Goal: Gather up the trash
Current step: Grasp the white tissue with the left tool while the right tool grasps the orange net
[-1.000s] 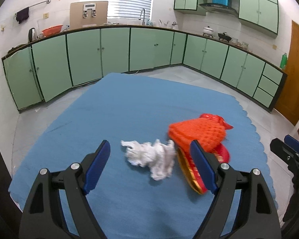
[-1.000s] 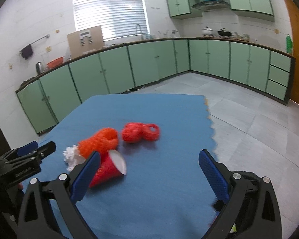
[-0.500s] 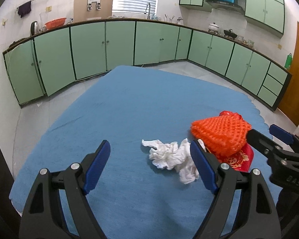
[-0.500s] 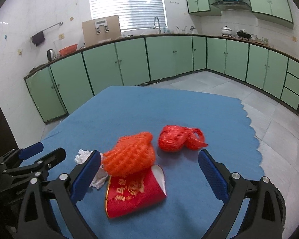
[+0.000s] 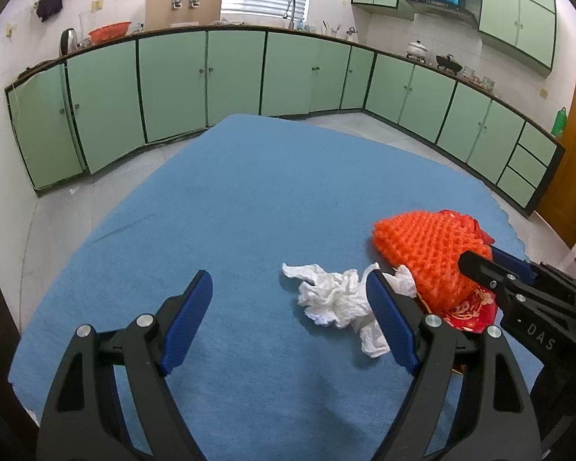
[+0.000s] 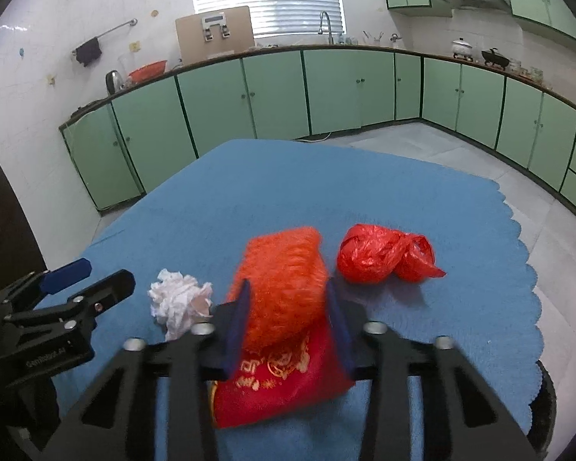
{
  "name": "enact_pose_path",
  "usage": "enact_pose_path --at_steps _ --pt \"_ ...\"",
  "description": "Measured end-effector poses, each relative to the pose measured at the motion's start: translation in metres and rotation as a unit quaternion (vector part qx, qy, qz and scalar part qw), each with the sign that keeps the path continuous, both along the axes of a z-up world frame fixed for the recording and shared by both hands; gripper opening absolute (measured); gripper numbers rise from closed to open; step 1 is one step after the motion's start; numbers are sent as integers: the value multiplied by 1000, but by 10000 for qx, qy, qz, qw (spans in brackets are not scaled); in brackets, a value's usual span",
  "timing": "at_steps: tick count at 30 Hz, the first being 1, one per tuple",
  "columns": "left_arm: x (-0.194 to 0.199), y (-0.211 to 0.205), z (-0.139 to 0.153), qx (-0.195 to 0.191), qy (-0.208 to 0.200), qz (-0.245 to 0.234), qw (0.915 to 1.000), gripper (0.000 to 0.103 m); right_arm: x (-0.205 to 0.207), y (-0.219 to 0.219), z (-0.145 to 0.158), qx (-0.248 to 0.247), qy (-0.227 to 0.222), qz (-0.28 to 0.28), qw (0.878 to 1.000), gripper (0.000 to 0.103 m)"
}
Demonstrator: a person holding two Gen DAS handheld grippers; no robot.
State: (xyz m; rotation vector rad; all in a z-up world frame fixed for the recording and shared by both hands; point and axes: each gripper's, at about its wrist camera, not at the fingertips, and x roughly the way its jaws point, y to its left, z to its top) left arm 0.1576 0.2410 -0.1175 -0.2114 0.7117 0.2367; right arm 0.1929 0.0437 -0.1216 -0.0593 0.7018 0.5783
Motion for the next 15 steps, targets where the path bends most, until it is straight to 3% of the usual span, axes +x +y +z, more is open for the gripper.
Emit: enact_pose_path --at_steps 9,15 --pt "20 -18 -16 -122 219 -306 9992 79 -1 -18 7 171 -77 -32 9998 23" --pt "33 -20 -32 -286 448 -370 9979 49 -2 -17 7 207 -75 -57 9997 23"
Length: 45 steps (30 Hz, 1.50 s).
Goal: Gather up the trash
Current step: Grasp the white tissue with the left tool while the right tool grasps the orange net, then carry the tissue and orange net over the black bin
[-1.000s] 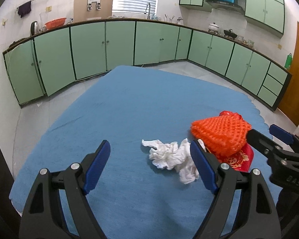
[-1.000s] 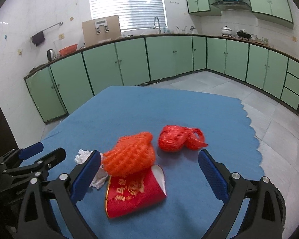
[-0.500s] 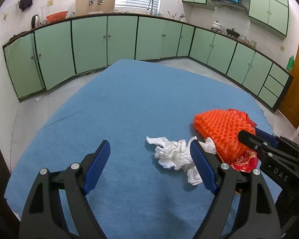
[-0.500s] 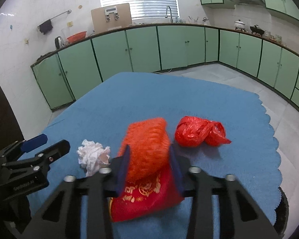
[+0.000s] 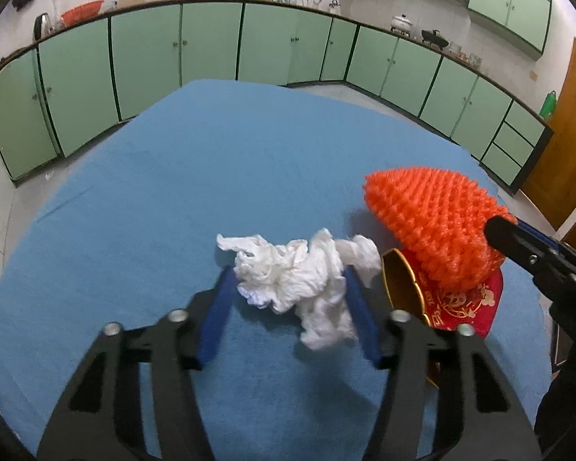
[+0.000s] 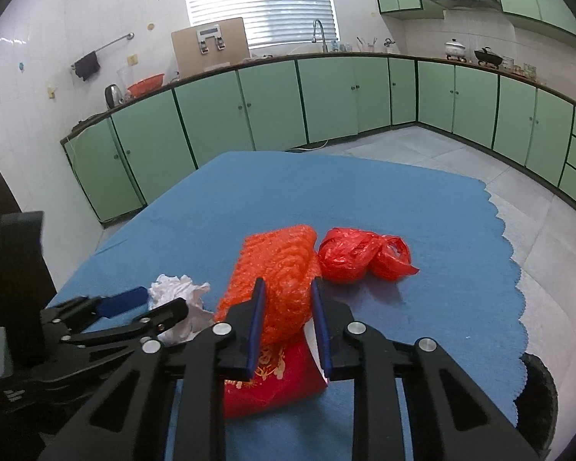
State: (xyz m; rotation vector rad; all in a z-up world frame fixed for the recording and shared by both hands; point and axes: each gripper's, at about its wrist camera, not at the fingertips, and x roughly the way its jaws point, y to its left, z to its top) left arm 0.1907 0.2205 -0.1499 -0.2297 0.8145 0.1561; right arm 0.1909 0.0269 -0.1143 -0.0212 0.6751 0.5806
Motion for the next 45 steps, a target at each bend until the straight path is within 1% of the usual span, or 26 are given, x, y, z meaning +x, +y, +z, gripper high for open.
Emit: enact_pose_path --at_steps 2,5,7,14,20,22,24,26,29,33,45 --pt "2 -2 -2 23 8 -27 10000 30 0 2 0 15 17 -5 10000 23" --pt "1 -5 0 74 -52 -41 10000 16 0 5 2 34 -3 24 10000 23" --pt "-1 -8 4 109 -125 -12 9999 14 0 3 5 50 -49 61 10000 23" --pt "-15 -10 33 126 -530 73 9985 13 -4 5 21 116 -246 200 9994 23" --pt "-26 -16 56 157 -691 152 9974 13 -10 3 40 243 -435 280 9984 23" --pt "-28 -18 63 86 -701 136 9974 13 -12 2 46 278 -488 306 9980 23" --pt "-29 -18 65 50 -712 120 9974 13 -15 0 52 308 -545 313 9975 23" --pt "-31 -22 71 101 -756 75 9971 13 -17 -4 57 339 -576 298 9973 23" --pt "-34 -28 76 149 -846 -12 9963 13 -21 -12 59 349 -586 244 9974 23" --pt "-36 -39 81 108 -911 -146 9957 13 -30 -26 62 370 -576 142 9975 23" --pt "-36 -88 85 -3 -961 -614 9935 13 -47 -77 69 281 -601 -267 9974 23"
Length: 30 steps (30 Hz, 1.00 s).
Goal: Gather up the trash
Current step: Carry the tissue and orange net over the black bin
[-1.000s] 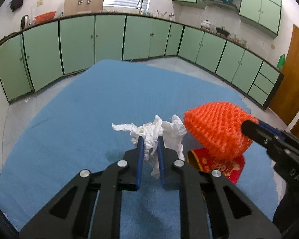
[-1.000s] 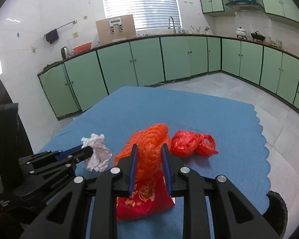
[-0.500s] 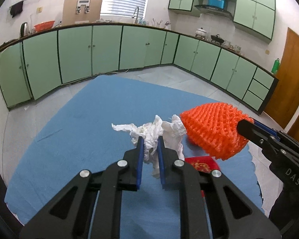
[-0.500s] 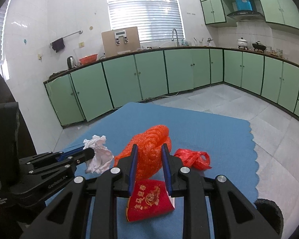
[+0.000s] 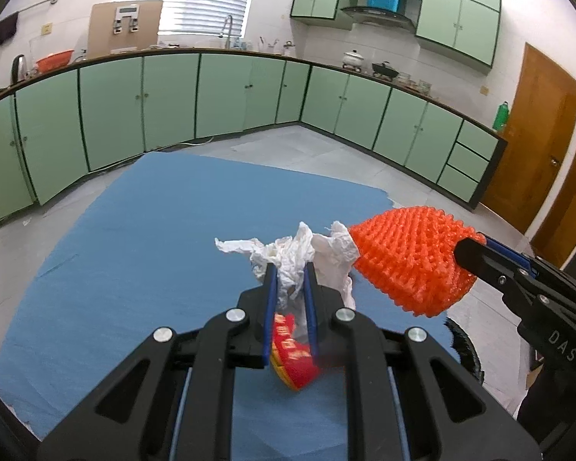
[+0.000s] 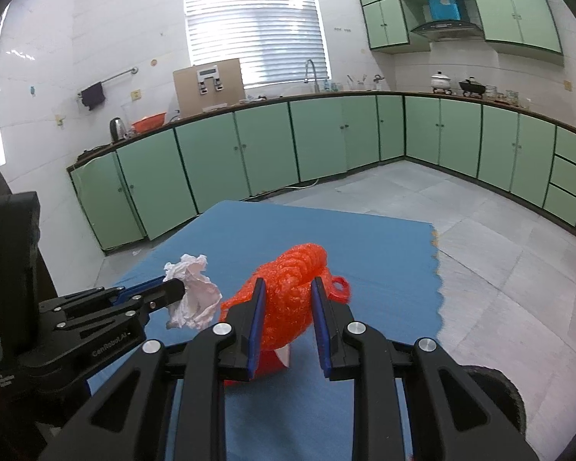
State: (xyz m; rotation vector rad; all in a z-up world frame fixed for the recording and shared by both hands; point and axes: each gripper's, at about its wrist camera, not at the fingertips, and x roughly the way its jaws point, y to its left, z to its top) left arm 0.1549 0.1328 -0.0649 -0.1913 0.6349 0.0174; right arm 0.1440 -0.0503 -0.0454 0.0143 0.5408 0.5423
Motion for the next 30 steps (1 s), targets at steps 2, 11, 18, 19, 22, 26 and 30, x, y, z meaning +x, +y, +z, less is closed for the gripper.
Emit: enact_pose_path --at_steps 2,11,18,19,22,26,30 --pt "1 -7 1 -1 -16 -70 10000 13 -2 -8 1 -2 5 -89 10000 23" --pt "1 -40 -2 2 -35 -443 9990 13 -7 -41 5 -38 -3 -428 9991 23" --pt "2 -68 0 27 -53 -764 9971 13 -14 -73 4 -70 -22 -703 9975 23" --pt "2 -72 0 35 -50 -809 9967 13 -15 -78 3 -71 -21 -750 9972 23" --pt "2 -89 1 80 -55 -984 9951 13 -18 -95 2 -59 -11 -921 9957 23" --pt "2 -110 1 106 -52 -1194 9928 13 -25 -119 -2 -51 13 -1153 9933 23" --pt "0 -134 0 128 -66 -1412 9899 13 -31 -138 -5 -53 34 -1356 9907 23"
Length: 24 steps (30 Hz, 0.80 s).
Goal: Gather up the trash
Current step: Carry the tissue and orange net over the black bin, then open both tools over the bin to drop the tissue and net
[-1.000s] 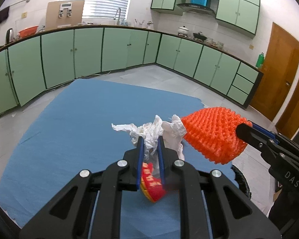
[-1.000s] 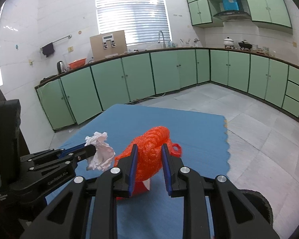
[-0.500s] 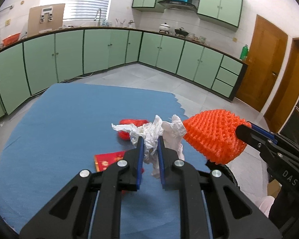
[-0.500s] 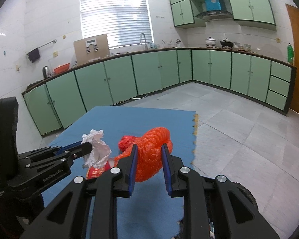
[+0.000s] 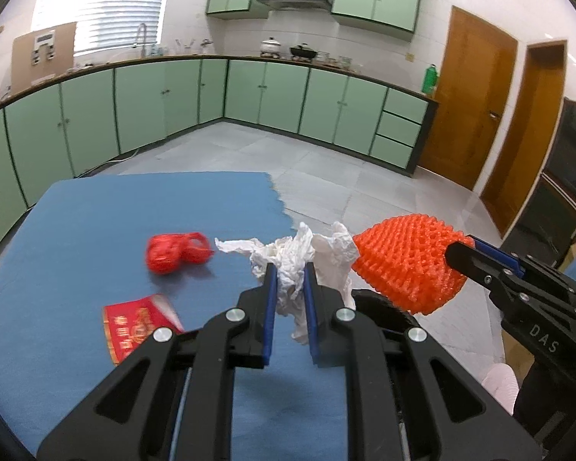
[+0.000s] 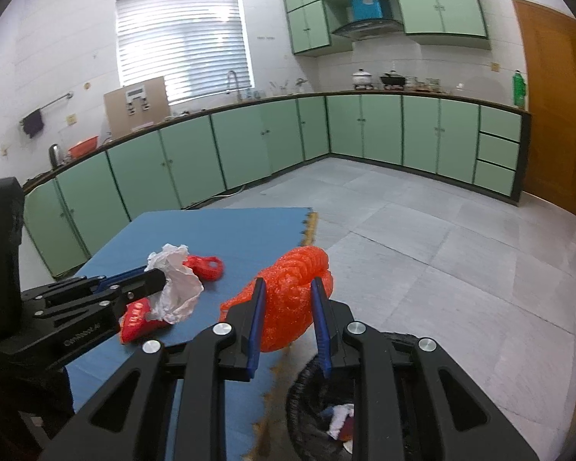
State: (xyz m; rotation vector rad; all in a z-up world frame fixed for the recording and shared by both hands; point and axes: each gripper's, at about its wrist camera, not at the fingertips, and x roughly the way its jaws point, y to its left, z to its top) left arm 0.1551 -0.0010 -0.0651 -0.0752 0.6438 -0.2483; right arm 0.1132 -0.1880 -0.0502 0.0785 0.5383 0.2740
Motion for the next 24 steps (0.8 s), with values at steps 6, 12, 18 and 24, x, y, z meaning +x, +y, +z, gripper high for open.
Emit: enact_pose_path --at_steps 6,12,18,24 --pt "1 -31 -5 -15 54 -276 9996 13 -9 -31 -4 -9 52 -306 9995 23" --pt "4 -64 -17 31 142 -590 9982 13 -14 -61 -10 1 121 -622 9980 23" --pt "11 -84 -34 28 293 -746 9968 13 -19 -87 -20 -8 232 -853 9961 23" --pt "14 -109 -50 92 377 -924 9950 13 -23 -111 -35 -30 384 -1031 9939 23"
